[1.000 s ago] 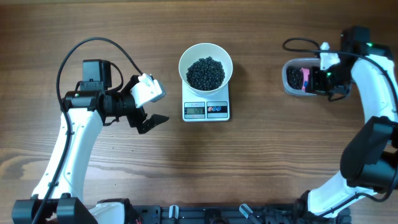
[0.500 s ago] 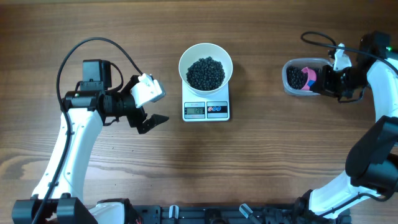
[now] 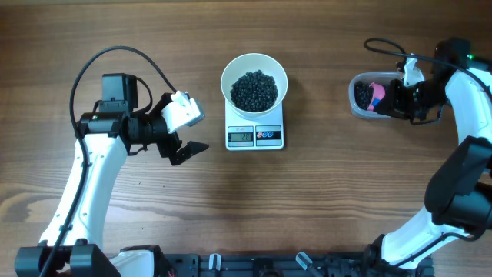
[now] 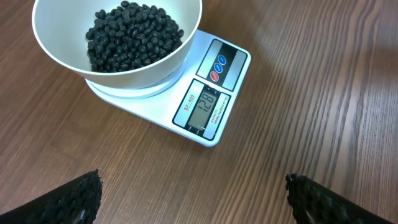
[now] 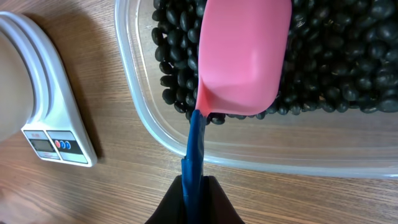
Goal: Scoop item into bowl and weigh 150g on scale
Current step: 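Move the pink scoop back into the bean tub and scoop beans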
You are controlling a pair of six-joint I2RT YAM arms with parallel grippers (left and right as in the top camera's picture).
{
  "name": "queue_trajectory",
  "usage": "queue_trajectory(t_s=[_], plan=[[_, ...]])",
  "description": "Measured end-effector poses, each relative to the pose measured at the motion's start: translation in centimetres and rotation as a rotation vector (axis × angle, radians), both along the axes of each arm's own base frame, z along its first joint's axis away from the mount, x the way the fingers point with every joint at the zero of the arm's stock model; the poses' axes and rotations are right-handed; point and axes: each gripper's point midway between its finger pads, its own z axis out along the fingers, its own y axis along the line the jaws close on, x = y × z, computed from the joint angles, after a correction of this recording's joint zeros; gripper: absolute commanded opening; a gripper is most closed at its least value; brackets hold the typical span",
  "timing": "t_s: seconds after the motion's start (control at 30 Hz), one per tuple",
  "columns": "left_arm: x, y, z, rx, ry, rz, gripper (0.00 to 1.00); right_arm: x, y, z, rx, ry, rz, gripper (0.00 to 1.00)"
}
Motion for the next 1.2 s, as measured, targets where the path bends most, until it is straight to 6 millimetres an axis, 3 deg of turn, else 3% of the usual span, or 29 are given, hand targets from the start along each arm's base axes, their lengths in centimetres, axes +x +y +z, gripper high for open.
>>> queue_trajectory(t_s=[0.17,0.8,1.2], plan=[[0.0,0.0,0.0,0.000,0.000,0.000,1.00,-0.2,-0.2,0.0,0.020,0.006,-0.015,0.04],[0.0,0.0,0.0,0.000,0.000,0.000,1.00,-1.6,-6.0,1.5,0.256,-0.071,-0.206,0.04],[0.0,0.0,0.0,0.000,0.000,0.000,1.00,-1.6,-4.1,3.7,0.414,-0.150,-0.153,0.04]])
